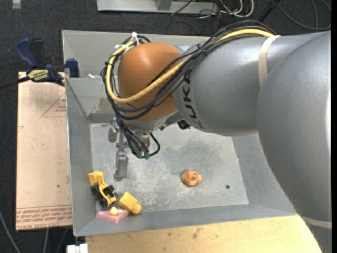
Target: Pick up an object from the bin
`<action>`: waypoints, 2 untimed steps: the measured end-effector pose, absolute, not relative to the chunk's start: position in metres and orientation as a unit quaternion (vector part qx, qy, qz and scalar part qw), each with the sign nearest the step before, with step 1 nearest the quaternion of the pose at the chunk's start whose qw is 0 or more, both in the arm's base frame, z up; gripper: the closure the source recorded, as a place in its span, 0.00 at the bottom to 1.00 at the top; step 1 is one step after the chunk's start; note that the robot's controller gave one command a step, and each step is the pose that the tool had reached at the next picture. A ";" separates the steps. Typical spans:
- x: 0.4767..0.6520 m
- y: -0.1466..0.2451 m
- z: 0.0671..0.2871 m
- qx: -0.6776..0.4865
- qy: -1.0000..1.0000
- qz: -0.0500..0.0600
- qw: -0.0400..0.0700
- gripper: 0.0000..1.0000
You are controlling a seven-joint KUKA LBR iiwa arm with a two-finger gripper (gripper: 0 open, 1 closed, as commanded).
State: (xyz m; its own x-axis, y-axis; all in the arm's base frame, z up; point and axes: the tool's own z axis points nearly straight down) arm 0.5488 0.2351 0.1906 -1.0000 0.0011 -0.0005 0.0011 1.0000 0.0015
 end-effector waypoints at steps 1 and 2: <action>0.549 0.235 0.191 0.001 1.000 0.001 0.000 0.00; 0.537 0.233 0.155 -0.050 0.999 0.001 0.002 0.00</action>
Offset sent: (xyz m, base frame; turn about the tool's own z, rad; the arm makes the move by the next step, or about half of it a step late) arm -0.0415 -0.0108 -0.1206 -0.3193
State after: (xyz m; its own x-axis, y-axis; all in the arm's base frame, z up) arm 0.5367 0.2328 0.1548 -0.9951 -0.0990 -0.0050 -0.0990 0.9951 0.0021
